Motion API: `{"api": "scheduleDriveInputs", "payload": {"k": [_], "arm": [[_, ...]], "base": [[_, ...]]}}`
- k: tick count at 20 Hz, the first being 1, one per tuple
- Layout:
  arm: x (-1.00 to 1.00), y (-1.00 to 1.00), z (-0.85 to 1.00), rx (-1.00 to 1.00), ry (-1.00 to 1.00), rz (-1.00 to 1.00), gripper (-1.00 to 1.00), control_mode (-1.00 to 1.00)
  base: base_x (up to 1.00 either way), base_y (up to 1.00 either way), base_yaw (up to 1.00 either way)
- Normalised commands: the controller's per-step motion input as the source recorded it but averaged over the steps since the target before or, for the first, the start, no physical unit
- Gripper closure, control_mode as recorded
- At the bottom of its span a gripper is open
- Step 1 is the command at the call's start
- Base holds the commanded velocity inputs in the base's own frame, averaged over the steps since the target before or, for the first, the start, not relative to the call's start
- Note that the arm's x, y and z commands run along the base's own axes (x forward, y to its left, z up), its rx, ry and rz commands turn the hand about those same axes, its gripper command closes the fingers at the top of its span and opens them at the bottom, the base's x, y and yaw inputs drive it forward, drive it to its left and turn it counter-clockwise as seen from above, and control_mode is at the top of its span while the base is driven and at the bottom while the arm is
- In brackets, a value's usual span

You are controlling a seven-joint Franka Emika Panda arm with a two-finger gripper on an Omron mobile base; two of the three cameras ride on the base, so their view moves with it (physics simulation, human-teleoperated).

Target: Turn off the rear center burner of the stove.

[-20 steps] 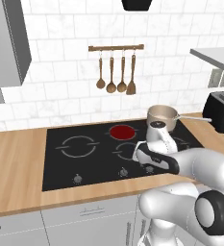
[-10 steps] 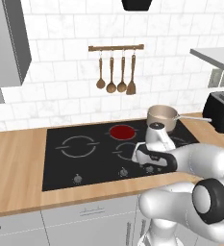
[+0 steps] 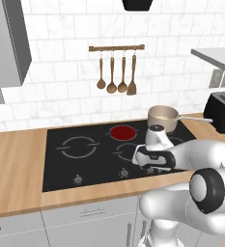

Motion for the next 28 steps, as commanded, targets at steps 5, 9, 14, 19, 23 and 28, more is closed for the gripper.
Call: {"api": "scheduleDriveInputs", "payload": {"k": [5, 9, 14, 19, 23, 28], "arm": [[0.00, 0.01, -0.22, 0.00, 0.00, 0.00, 1.00, -1.00], [0.00, 0.02, -0.18, 0.00, 0.00, 0.00, 1.00, -1.00], [0.00, 0.10, -0.09, 0.00, 0.00, 0.00, 1.00, -1.00], [-0.07, 0.02, -0.06, 0.00, 0.00, 0.00, 1.00, -1.00], [-0.28, -0.08, -0.07, 0.01, -0.06, -0.01, 1.00, -1.00], [-0.23, -0.15, -0.10, 0.03, -0.05, -0.07, 1.00, -1.00]], "base": [[0.00, 0.00, 0.00], [0.00, 0.00, 0.00], [0.00, 0.00, 0.00], [0.00, 0.00, 0.00], [0.00, 0.00, 0.00], [0.00, 0.00, 0.00]]}}
